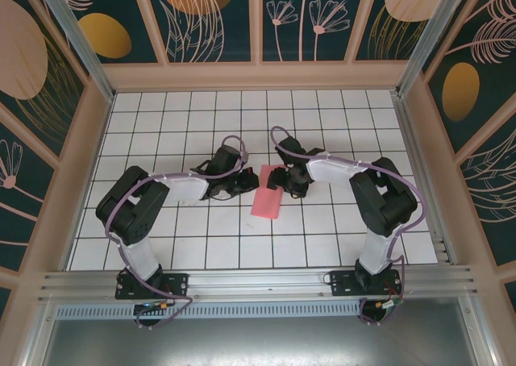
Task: Fold a paper plane with a square sheet of paper (pick it up from the middle)
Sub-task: Hold the square sheet of paper at the center of the table.
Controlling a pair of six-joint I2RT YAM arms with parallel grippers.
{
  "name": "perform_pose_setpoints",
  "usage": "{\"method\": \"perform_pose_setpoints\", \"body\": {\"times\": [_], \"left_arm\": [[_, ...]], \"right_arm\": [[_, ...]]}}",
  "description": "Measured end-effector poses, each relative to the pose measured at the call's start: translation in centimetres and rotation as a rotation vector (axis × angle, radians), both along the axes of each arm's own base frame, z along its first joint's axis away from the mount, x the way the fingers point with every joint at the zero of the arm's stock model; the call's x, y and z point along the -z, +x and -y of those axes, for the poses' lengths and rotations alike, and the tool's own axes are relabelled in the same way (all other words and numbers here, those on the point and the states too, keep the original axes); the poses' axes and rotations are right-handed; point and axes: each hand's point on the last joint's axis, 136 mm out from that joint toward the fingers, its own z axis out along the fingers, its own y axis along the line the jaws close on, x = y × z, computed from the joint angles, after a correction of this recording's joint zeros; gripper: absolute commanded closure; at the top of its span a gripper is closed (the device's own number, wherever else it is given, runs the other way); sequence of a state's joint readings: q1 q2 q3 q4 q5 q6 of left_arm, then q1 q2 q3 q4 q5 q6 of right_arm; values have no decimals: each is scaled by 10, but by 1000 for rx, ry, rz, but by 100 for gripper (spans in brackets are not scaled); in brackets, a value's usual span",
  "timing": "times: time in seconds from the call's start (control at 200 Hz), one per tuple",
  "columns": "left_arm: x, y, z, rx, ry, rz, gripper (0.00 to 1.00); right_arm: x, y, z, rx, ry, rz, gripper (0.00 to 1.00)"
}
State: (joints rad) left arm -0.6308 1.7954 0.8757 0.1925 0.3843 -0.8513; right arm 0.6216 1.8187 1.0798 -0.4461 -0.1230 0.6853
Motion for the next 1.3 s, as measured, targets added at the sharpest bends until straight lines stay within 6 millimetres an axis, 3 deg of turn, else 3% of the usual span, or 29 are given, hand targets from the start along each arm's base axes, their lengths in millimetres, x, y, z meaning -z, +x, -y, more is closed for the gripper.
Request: {"method": "perform_pose_setpoints", "body": {"times": [0.215,0.575,1.071,1.301], "left_arm": [[0,9,7,-1,11,-6,100],[15,5,17,16,61,-47,100],[28,4,11,1,106,-72,100],[30,3,10,0,93,-56,100]], "right_arm": [[1,0,0,0,-2,-1,26],[1,0,0,0,-2,-1,26],[0,1,0,0,-6,-6,26],[-11,5,-3,-8,3,23,24]]}}
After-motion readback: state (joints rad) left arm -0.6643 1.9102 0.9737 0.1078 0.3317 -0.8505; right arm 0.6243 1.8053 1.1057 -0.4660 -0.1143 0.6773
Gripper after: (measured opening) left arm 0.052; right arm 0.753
